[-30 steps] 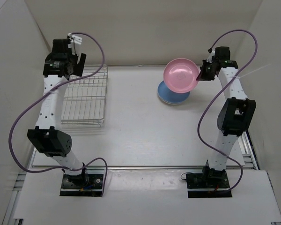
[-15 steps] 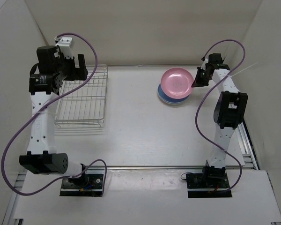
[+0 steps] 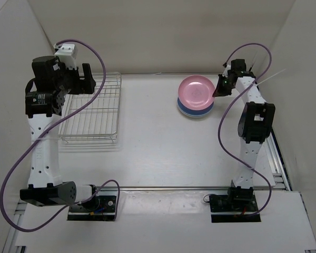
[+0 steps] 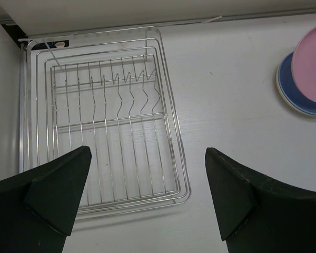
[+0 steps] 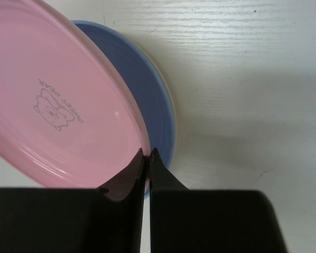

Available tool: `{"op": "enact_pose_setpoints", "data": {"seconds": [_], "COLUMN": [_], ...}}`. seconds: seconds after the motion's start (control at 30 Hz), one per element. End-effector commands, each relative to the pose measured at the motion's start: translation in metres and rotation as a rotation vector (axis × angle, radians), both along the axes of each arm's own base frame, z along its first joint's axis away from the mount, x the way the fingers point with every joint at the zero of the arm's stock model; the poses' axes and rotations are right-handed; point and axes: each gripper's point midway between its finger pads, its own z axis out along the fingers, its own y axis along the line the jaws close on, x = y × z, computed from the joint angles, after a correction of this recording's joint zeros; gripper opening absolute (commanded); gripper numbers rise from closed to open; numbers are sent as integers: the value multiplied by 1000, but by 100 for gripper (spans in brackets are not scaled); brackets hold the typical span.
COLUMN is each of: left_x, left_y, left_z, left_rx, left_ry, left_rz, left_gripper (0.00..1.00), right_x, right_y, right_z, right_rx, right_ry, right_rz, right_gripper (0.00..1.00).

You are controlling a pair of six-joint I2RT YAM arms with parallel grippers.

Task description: Unload the plates from the dish rack

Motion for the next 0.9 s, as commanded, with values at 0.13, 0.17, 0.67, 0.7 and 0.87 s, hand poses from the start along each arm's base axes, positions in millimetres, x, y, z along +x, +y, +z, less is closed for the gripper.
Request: {"op": "enact_pose_setpoints", "data": {"seconds": [0.13, 0.17, 0.67, 0.7, 0.87], "left_x": [-9, -9, -12, -12, -11], "left_y": [-5, -5, -10, -10, -9], "left_z": [7, 7, -2, -2, -7], "left_rx": [-18, -19, -32, -32, -14], "left_ry": [-19, -19, 0, 0, 8], "left_rz": [-28, -28, -56, -56, -64], "left_gripper": [100, 100, 100, 100, 100], "right_x": [9, 9, 5, 5, 7], "right_y": [6, 6, 19, 19, 19], "right_z": [-1, -1, -18, -18, -14], "right_rx": [12, 7, -5, -5, -5], "right_ry": [-26, -29, 6, 6, -3], "right_rz": [32, 39, 68, 68, 68], "right_gripper": [0, 0, 16, 17, 46]}}
